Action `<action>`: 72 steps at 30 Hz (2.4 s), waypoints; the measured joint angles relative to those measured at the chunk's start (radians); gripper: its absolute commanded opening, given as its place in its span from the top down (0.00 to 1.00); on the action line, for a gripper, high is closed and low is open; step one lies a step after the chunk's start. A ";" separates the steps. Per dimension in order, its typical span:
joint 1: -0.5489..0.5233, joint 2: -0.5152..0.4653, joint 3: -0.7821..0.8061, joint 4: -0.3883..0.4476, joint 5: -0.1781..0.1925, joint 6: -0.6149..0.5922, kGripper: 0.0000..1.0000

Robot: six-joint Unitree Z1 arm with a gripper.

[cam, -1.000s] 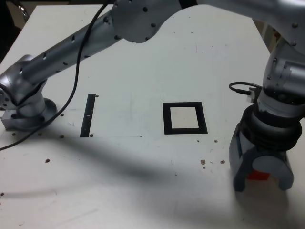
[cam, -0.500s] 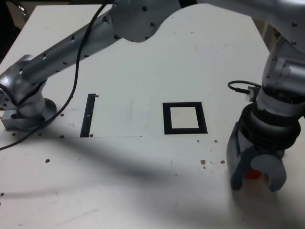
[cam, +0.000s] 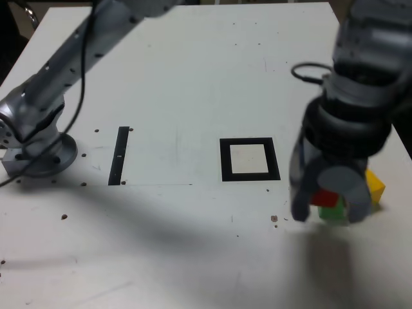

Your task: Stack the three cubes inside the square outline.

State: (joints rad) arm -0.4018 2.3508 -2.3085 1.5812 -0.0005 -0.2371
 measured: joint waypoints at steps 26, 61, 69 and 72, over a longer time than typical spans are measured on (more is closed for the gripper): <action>0.189 -0.294 0.459 -0.073 0.009 0.108 0.72; 0.345 -0.260 0.772 -0.428 -0.121 0.259 0.72; 0.355 -0.257 0.799 -0.454 -0.124 0.271 0.62; 0.357 -0.257 0.804 -0.468 -0.127 0.283 0.32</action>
State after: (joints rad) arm -0.0446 2.0942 -1.5050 1.1128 -0.1279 0.0457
